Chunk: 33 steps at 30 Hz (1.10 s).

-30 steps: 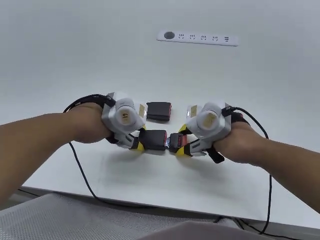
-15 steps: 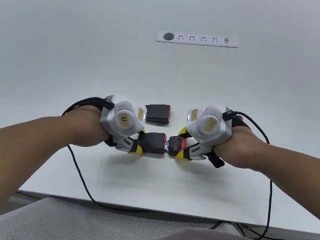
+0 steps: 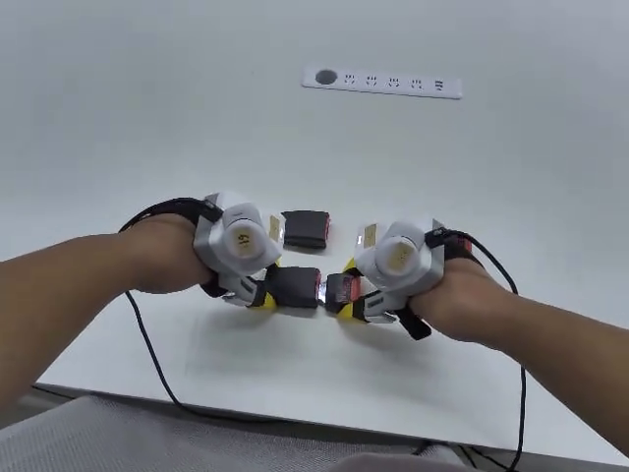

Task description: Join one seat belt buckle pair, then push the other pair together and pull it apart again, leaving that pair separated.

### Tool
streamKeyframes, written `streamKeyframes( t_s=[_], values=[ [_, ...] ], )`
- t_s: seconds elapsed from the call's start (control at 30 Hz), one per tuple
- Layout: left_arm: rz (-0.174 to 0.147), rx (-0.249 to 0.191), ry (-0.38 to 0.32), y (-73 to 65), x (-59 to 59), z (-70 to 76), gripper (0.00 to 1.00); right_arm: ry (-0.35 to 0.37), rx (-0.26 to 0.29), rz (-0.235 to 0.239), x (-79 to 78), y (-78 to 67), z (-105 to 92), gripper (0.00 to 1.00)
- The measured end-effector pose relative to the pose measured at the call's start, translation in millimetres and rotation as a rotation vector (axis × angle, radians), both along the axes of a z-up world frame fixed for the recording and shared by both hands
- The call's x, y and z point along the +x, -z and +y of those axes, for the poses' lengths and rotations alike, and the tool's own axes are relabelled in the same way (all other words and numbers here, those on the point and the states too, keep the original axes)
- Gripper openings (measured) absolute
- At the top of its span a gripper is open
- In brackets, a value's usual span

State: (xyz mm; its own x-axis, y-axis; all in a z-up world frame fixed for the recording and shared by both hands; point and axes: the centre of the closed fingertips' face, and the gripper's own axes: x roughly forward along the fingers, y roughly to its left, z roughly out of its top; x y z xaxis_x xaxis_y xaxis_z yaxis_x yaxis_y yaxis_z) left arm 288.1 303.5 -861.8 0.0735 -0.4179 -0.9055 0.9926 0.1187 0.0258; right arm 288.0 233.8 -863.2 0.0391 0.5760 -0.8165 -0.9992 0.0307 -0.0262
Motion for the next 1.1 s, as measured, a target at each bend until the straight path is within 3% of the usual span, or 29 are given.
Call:
streamKeyframes(
  t_s=[0.17,0.2,0.23,0.4,0.5,0.6,0.7,0.87,1.1],
  values=[
    [0.005,0.018,-0.039,0.1,-0.5,3.0,0.33,-0.006,-0.008,-0.008,0.6,-0.5,1.0,0.37],
    [-0.012,0.041,-0.026,-0.9,0.3,6.3,0.33,-0.007,-0.011,-0.011,0.1,-1.5,0.6,0.37],
    [-0.030,0.039,-0.010,-3.6,1.0,5.2,0.33,-0.006,-0.013,-0.011,0.1,-2.7,0.6,0.36],
    [-0.033,0.024,-0.023,-15.4,-0.7,2.3,0.32,0.005,0.014,-0.013,-2.0,-16.4,1.6,0.36],
    [-0.017,0.012,-0.027,-21.9,-2.4,-0.3,0.33,-0.003,0.025,-0.030,-1.5,-23.1,2.2,0.35],
    [-0.022,0.017,-0.038,-28.0,1.5,-2.3,0.36,-0.002,0.033,-0.033,-0.6,-29.1,1.2,0.35],
    [-0.033,0.012,-0.031,-35.2,6.1,-7.2,0.39,-0.004,0.033,-0.051,3.6,-34.2,-3.8,0.35],
    [-0.060,-0.004,-0.018,-44.8,17.5,-15.1,0.36,0.015,0.033,-0.063,17.1,-39.7,-19.6,0.34],
    [-0.085,-0.029,-0.035,-49.8,47.6,-18.1,0.37,0.062,0.004,-0.092,43.5,-39.6,-54.8,0.36]
  ],
)
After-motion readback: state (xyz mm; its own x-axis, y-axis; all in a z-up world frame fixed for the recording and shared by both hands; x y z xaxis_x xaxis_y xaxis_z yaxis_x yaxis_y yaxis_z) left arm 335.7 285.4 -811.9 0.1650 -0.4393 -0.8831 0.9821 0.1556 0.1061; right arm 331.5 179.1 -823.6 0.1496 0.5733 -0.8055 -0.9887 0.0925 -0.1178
